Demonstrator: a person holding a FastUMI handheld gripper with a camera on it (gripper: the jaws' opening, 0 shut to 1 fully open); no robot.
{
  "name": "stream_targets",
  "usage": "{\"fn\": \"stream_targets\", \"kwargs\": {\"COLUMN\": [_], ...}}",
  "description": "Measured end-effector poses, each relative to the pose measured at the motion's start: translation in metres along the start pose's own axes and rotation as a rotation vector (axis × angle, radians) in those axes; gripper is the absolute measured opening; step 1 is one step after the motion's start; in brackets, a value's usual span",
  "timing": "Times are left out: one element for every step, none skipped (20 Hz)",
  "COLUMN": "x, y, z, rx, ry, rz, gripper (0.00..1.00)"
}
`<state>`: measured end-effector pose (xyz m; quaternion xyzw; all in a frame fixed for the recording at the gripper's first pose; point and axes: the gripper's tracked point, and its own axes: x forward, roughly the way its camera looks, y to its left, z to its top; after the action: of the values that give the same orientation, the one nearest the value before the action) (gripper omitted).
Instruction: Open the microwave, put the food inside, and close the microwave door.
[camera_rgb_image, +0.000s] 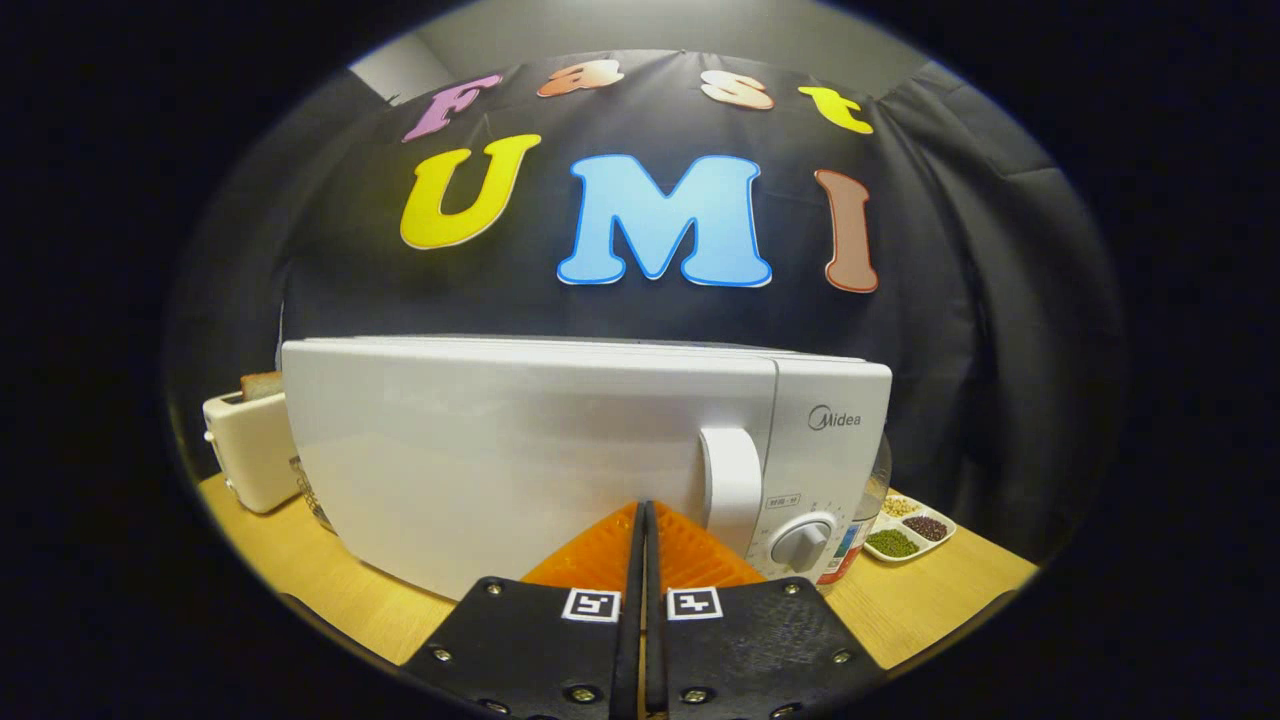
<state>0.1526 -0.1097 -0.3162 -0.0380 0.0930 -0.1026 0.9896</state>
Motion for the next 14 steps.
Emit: {"fn": "stream_targets", "kwargs": {"x": [0.001,-0.005,-0.014,-0.024,-0.037,-0.049,-0.064,-0.080,-0.096,-0.109,-0.125,-0.138,-0.151,-0.161], "y": [0.000,0.000,0.005,0.008,0.007,0.009,0.015,0.020,0.021,0.023,0.028,0.032,0.034,0.037], "z": [-0.002,-0.004,0.000,0.006,0.012,0.017,0.024,0.036,0.050,0.064,0.081,0.098,0.113,0.126], "rx": [-0.013,-0.005,0.010,0.017,0.020,0.028,0.046,0.064,0.074,0.077,0.075,0.069,0.068,0.070], "ry": [0.011,0.033,0.037,0.034,0.035,0.047,0.056,0.050,0.038,0.024,0.003,-0.014,-0.027,-0.035], "rz": [0.000,0.008,0.032,0.043,0.042,0.048,0.067,0.082,0.084,0.089,0.099,0.109,0.118,0.128], "gripper": [0.03,0.03,0.03,0.05,0.05,0.05,0.05,0.05,0.05,0.05,0.05,0.06,0.06,0.07]}}
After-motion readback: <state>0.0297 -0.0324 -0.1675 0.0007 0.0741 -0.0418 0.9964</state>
